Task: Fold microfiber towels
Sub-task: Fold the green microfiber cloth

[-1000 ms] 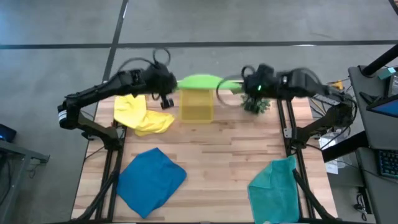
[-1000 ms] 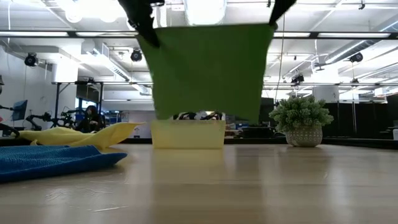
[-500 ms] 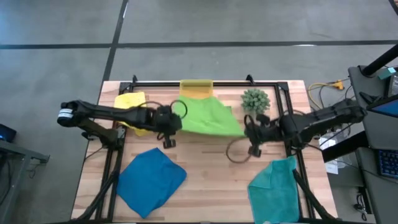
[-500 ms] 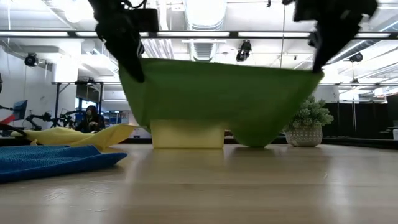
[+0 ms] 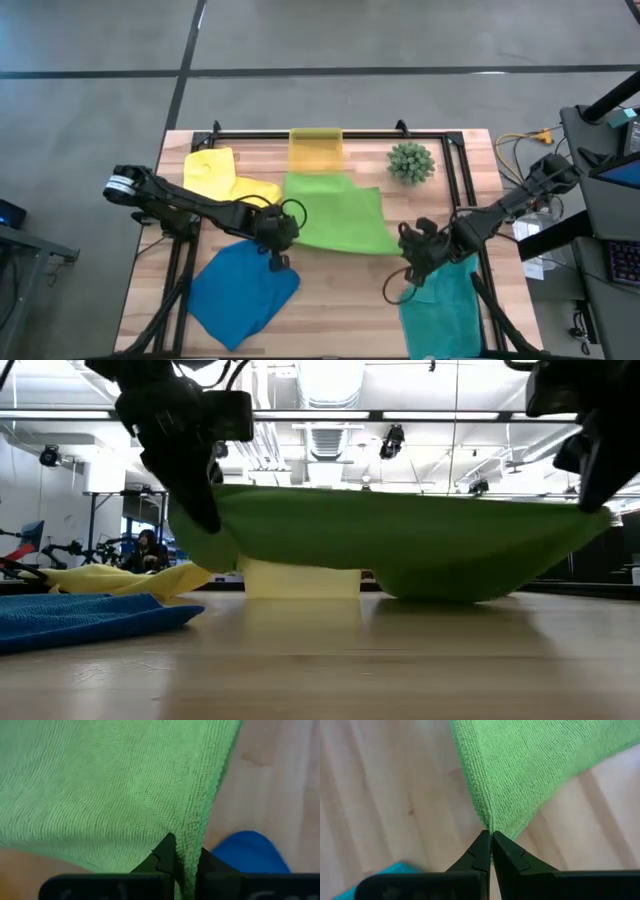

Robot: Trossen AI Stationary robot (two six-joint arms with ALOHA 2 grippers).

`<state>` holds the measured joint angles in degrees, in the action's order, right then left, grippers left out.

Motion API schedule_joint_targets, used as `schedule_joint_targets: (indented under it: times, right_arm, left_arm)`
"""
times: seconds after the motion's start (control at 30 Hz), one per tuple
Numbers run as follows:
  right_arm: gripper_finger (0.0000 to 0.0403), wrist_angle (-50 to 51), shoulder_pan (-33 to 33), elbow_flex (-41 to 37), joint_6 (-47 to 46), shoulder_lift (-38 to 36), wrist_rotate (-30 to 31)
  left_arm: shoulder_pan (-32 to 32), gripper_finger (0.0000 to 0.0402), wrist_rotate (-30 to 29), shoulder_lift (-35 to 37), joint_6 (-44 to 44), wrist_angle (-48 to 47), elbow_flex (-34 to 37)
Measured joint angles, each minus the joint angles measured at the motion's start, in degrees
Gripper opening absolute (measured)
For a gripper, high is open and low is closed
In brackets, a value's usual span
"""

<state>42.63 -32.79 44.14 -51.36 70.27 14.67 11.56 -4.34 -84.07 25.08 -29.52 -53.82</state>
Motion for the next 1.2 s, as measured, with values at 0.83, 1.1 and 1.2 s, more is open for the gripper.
schedule_joint_targets:
  times: [0.83,1.1,1.2]
  right_arm:
    - [0.0010,-17.0,-9.0,0.2,-2.8,18.5,-10.2]
    - [0.0021,-18.0,-9.1,0.3,-2.0,18.9,-10.6]
    - [0.0016,-18.0,-9.1,0.3,-2.2,17.7,-10.8]
  left_arm:
    - [4.9,0.0000,21.9,-10.5,6.1,15.8,2.9]
    - [4.9,0.0000,23.8,-10.4,6.0,15.6,3.6]
    - [4.9,0.0000,24.5,-10.3,6.1,15.2,3.6]
